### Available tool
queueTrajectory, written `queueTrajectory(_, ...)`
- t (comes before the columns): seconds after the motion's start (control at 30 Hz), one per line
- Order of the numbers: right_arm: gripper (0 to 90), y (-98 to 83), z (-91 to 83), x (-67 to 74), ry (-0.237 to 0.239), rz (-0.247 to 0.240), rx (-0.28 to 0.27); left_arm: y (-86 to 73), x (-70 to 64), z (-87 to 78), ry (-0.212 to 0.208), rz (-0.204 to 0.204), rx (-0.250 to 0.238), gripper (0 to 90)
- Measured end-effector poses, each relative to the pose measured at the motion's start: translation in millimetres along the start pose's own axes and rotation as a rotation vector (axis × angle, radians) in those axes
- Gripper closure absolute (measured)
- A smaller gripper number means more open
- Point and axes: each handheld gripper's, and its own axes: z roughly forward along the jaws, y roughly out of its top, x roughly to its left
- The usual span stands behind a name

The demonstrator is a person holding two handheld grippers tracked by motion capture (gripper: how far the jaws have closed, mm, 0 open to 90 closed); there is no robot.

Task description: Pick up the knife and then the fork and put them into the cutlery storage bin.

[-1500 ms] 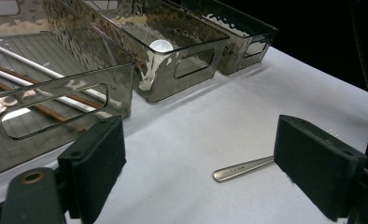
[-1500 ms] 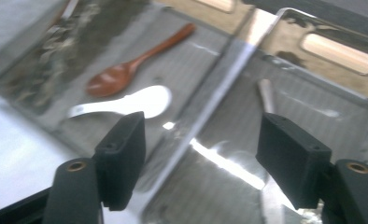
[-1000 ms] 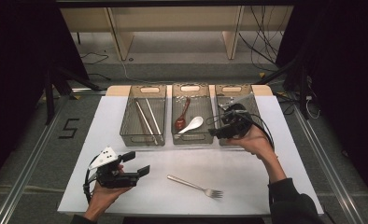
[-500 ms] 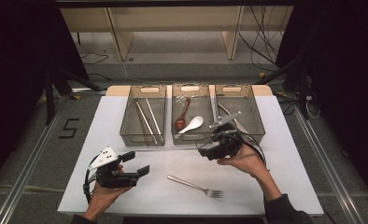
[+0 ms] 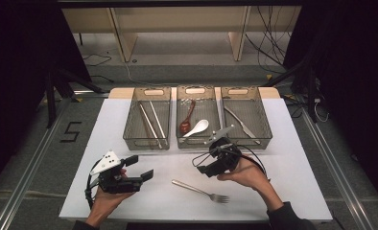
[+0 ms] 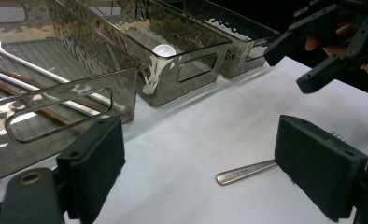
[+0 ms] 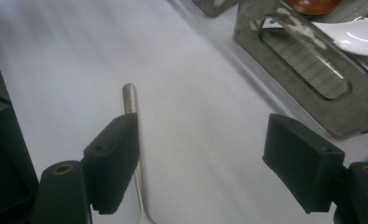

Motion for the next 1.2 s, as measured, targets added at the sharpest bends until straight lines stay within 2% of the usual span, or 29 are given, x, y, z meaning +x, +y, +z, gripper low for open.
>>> queueTrajectory(0.1,27.5,-0.4,3.0,4.4,0.003,-0.004,0.023,0.0,0.2,-0.4,0.0,0.001,-0.001,15.6)
queueTrajectory(0.33,28.2,-1.3,14.4,14.4,0.012,-0.047,0.078,0.0,0.3,-0.5,0.002,0.001,-0.002,15.6)
queueTrajectory(0.67,29.2,-3.1,25.2,23.4,0.024,-0.068,0.136,0.1,-0.4,-0.5,0.001,0.002,-0.004,15.6)
queueTrajectory(0.83,31.2,-3.6,29.9,28.1,0.033,-0.105,0.16,0.2,-0.1,-0.6,0.003,0.003,-0.005,15.6)
queueTrajectory(1.2,38.0,-7.0,40.6,34.8,0.043,-0.134,0.227,0.3,-0.5,-0.9,0.002,0.002,-0.006,15.6)
